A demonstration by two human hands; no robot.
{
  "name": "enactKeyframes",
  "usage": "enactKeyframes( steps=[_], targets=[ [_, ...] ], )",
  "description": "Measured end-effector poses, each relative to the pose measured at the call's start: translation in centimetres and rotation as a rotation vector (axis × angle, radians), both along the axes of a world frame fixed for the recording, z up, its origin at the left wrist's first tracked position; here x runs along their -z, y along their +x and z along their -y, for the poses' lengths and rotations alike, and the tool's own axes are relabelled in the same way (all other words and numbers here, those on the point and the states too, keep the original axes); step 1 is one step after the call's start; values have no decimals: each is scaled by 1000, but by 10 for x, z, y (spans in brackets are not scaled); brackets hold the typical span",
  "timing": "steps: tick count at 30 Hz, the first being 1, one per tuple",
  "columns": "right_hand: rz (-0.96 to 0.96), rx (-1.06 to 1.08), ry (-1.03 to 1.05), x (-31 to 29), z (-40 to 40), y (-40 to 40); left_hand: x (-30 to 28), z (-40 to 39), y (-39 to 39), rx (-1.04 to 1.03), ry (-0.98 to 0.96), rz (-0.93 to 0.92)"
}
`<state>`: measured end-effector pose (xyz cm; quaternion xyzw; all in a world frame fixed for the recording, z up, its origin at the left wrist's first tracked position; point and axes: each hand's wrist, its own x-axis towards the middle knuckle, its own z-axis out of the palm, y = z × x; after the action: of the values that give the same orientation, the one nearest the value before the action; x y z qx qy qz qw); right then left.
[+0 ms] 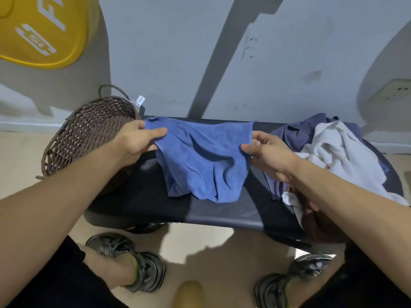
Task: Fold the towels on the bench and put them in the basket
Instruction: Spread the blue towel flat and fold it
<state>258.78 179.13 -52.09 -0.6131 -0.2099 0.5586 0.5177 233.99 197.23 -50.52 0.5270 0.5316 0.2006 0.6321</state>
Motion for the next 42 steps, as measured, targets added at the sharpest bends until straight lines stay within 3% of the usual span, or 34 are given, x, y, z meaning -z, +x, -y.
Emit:
enactKeyframes(
  steps=[2, 4, 7, 9, 11, 16, 18, 20, 25, 28, 34, 38, 42],
  targets=[
    [-27, -35, 37, 9, 0, -5, 12, 3, 2, -39, 22, -77],
    [47, -88, -44, 23, 2, -10, 27, 8, 0, 37, 45, -280],
    [342, -245, -294, 44, 10, -16, 48, 29, -4, 228, -60, -576],
    [529, -326, -468, 56, 16, -20, 64, 46, -7, 325, -104, -654],
    [587, -378, -578, 60, 21, -25, 77, 60, -8, 376, -76, -688],
    [786, -569, -534, 68, 24, -32, 88, 69, -4, 446, 89, -781],
    [842, -578, -464, 70, 23, -33, 88, 66, -3, 427, 81, -762],
    [782, -537, -381, 66, 16, -34, 84, 58, -3, 365, 58, -695],
    [288, -92, -202, 38, -8, -28, 64, 35, -8, 176, 85, -512],
    [169, 3, -118, 26, -10, -17, 51, 30, -13, 48, 103, -324],
    [411, 98, -46, 15, 1, 6, 34, 24, -24, -190, 27, -62],
    [612, 8, -158, 13, 15, 18, 37, 30, -32, 16, -120, 49],
    [700, -161, -333, 15, 31, 21, 48, 45, -36, 153, -64, -48]
  ],
)
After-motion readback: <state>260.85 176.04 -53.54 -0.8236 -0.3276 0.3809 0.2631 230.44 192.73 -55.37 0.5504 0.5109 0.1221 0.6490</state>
